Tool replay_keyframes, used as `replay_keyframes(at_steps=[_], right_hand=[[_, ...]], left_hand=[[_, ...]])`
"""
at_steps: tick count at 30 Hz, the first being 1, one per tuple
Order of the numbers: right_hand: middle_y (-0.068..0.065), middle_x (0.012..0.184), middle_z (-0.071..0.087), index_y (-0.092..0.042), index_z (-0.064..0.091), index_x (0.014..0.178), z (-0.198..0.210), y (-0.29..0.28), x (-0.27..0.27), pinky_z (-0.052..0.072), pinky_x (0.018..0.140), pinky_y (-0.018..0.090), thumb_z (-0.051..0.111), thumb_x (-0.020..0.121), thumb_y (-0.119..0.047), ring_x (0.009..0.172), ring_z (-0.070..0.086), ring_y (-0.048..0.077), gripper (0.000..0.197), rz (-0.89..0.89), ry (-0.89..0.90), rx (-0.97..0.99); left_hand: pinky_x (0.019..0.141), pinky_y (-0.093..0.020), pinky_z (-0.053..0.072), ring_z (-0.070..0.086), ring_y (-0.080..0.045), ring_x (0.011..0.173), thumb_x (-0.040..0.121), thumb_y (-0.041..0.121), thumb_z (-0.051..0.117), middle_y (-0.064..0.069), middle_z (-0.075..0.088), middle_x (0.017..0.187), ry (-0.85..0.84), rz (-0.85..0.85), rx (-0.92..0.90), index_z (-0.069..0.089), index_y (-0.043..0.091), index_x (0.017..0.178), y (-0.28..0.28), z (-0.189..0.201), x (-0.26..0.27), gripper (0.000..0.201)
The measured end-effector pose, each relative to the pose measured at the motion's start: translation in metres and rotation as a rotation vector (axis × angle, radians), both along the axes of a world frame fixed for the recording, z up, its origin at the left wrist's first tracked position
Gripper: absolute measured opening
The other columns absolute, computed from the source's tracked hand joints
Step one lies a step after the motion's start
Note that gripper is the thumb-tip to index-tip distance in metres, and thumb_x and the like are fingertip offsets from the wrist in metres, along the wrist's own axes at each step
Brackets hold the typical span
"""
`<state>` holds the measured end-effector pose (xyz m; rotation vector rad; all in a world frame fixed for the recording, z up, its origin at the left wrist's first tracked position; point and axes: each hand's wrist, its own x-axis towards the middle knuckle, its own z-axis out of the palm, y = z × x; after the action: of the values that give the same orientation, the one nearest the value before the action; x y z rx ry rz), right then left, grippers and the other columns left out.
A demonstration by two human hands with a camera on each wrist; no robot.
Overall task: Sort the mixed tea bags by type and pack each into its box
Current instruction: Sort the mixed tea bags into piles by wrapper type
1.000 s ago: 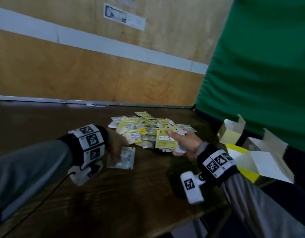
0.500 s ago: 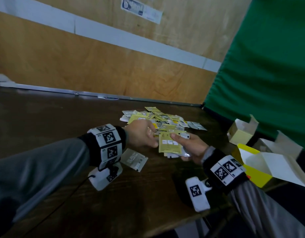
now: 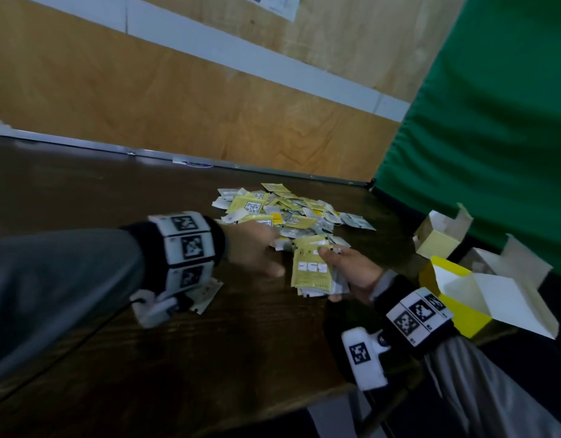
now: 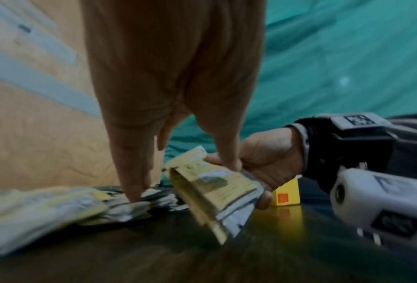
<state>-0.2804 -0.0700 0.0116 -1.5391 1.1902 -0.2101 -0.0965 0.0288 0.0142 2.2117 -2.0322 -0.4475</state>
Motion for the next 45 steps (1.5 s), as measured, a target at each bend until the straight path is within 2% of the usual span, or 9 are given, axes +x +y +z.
replay_keyframes(at_steps=[4,10,17,27,31,34,36,40,45], right_hand=[[0.006,0.085,0.065,-0.017,0.052,0.112,0.004,0.008,-0.003,0.05,0.047,0.025,0.043,0.097,-0.039,0.063,0.061,0.016,0.028,0.049,-0.039,-0.002],[0.007,0.093,0.07,-0.012,0.064,0.102,0.003,0.005,-0.02,0.054,0.065,0.028,0.061,0.088,-0.024,0.08,0.066,0.017,0.019,0.051,-0.111,0.018],[0.01,0.103,0.066,-0.004,0.063,0.107,0.001,-0.004,-0.024,0.059,0.069,0.028,0.065,0.081,0.001,0.087,0.066,0.02,0.026,-0.187,-0.279,0.07],[0.01,0.1,0.065,-0.013,0.066,0.091,0.006,-0.015,-0.029,0.056,0.06,0.026,0.063,0.087,-0.011,0.089,0.063,0.022,0.006,-0.314,-0.271,-0.155],[0.008,0.096,0.066,-0.015,0.065,0.091,0.01,-0.009,-0.025,0.055,0.057,0.025,0.062,0.087,-0.012,0.083,0.065,0.019,0.005,-0.229,-0.303,-0.113],[0.007,0.092,0.067,-0.012,0.064,0.094,0.012,-0.004,-0.021,0.056,0.053,0.024,0.061,0.088,-0.014,0.08,0.066,0.017,0.007,-0.168,-0.268,-0.095],[0.009,0.094,0.066,-0.01,0.063,0.096,0.013,-0.004,-0.021,0.057,0.051,0.025,0.06,0.089,-0.014,0.081,0.066,0.019,0.008,-0.184,-0.232,-0.133],[0.009,0.093,0.061,-0.007,0.06,0.09,0.013,-0.008,-0.022,0.057,0.05,0.023,0.057,0.091,-0.009,0.08,0.064,0.019,0.004,-0.288,-0.222,-0.191],[0.013,0.106,0.061,-0.005,0.06,0.099,0.014,-0.005,-0.015,0.059,0.065,0.027,0.055,0.088,0.001,0.091,0.064,0.023,0.013,-0.216,-0.252,-0.098]], left_hand=[[0.104,-0.039,0.041,0.043,-0.027,0.128,0.077,0.047,0.073,-0.011,0.041,0.145,0.191,0.051,-0.083,0.025,0.006,0.146,-0.018,0.014,-0.041,0.094],[0.074,-0.029,0.054,0.067,-0.024,0.096,0.079,0.023,0.077,-0.003,0.069,0.096,0.427,0.056,-0.13,0.069,0.01,0.095,-0.029,0.02,-0.035,0.022],[0.063,-0.02,0.059,0.067,-0.015,0.075,0.077,0.006,0.076,-0.006,0.065,0.092,0.837,0.338,-0.141,0.068,0.001,0.099,-0.02,0.015,-0.003,0.024],[0.09,-0.035,0.053,0.062,-0.026,0.111,0.085,0.029,0.069,-0.008,0.063,0.123,0.182,0.128,0.017,0.059,0.005,0.124,-0.013,0.003,-0.009,0.047],[0.104,-0.038,0.044,0.052,-0.024,0.123,0.084,0.032,0.07,-0.01,0.051,0.139,0.525,0.155,-0.145,0.043,0.005,0.138,-0.023,0.011,-0.023,0.067],[0.082,-0.033,0.058,0.064,-0.024,0.102,0.082,0.01,0.072,-0.012,0.059,0.125,0.869,0.229,-0.156,0.053,0.001,0.13,-0.021,0.021,-0.032,0.053],[0.07,-0.028,0.06,0.066,-0.022,0.092,0.081,0.009,0.072,-0.005,0.061,0.115,0.774,0.185,-0.133,0.06,0.0,0.122,-0.016,0.022,-0.026,0.043],[0.088,-0.03,0.053,0.062,-0.017,0.103,0.085,0.02,0.07,-0.001,0.063,0.123,0.289,0.024,0.003,0.063,0.009,0.124,-0.007,0.006,-0.021,0.041],[0.084,-0.017,0.04,0.056,-0.012,0.107,0.091,0.023,0.061,-0.004,0.061,0.127,0.338,0.131,-0.335,0.06,0.01,0.125,-0.004,0.015,-0.013,0.036]])
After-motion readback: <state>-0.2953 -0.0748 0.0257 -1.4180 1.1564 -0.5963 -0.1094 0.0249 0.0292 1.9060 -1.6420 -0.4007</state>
